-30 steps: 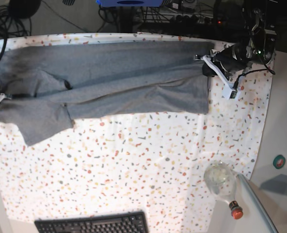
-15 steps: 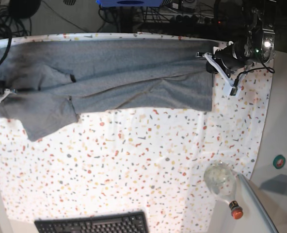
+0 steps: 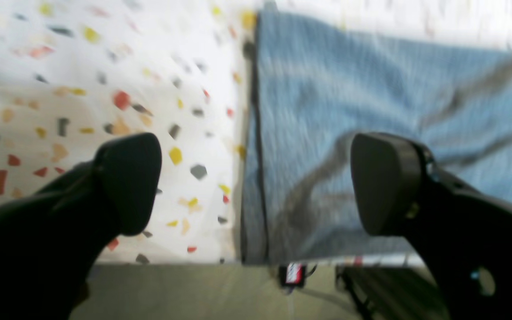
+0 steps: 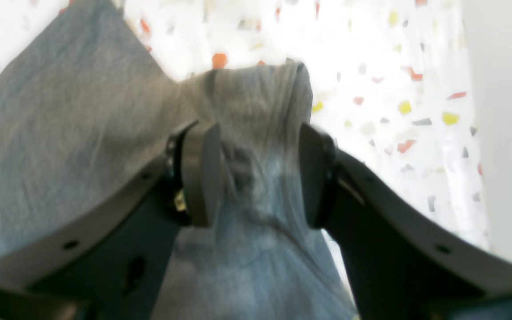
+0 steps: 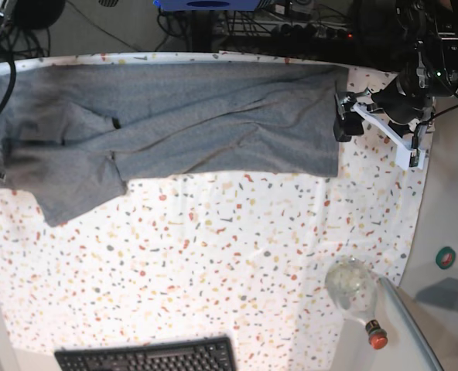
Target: Layout the t-shirt on the table in an organized manner, then fold the t-shirt properly
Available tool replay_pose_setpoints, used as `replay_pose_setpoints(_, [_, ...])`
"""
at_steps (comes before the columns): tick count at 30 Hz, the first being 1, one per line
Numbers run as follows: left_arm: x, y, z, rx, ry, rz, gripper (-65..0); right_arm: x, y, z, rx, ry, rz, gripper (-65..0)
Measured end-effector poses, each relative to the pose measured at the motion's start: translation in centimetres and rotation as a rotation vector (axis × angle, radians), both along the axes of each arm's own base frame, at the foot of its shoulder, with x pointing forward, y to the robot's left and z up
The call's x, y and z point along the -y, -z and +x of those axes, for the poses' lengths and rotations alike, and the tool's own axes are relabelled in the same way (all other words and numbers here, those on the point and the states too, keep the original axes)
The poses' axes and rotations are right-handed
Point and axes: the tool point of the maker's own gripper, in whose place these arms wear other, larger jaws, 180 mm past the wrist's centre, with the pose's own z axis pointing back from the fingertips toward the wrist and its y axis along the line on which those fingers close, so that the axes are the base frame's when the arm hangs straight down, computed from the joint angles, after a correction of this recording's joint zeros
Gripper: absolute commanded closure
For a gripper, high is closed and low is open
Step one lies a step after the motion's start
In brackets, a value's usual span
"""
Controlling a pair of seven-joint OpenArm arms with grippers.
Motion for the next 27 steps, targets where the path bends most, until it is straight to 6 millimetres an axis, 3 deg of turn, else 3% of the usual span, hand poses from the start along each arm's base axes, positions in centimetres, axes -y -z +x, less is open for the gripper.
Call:
replay_pose_setpoints(2, [0.6, 0.6, 1.0, 0.0, -0.014, -0.028, -35.7, 1.0, 0.9, 0.9, 0.006, 0.03, 0.018, 0.0])
replay_pose_setpoints(4, [2.1, 1.6, 2.3, -0.008, 0.0, -0.073, -5.1, 2.0, 2.2, 1.2, -0.003, 0.085, 0.049, 0.0])
replay_pose_setpoints(5, [2.7, 2.1, 2.9, -0.011, 0.007, -0.088, 0.0, 2.2, 2.9, 1.2, -0.012, 0.1, 0.066, 0.0])
replay_pose_setpoints(8, [3.3, 4.2, 3.3, -0.063, 0.011, -0.109, 0.0, 2.0, 4.4, 0.9, -0.05, 0.109, 0.094, 0.0])
replay_pose_setpoints(11, [2.9, 6.3, 2.9, -0.129, -0.01, -0.121, 0.0, 0.4, 5.1, 1.3, -0.087, 0.032, 0.073, 0.0])
replay_pose_setpoints(15, [2.3, 6.9, 4.1, -0.067, -0.049, -0.124, 0.0, -1.8, 5.5, 2.0, -0.104, -0.047, 0.066, 0.0])
replay_pose_setpoints(21, [1.3, 9.2, 2.9, -0.116, -0.083, -0.122, 0.0, -0.7, 6.4, 2.3, -0.085, 0.025, 0.073, 0.0])
replay_pose_setpoints(25, [0.0, 9.8, 3.2, -0.091, -0.103, -0.116, 0.0, 1.0, 8.2, 0.1, -0.167, 0.097, 0.068, 0.0])
replay_pose_setpoints(27, [-0.4, 10.1, 3.2, -0.091, -0.116, -0.115, 0.0, 1.5, 8.5, 0.1, -0.156, 0.125, 0.07, 0.0])
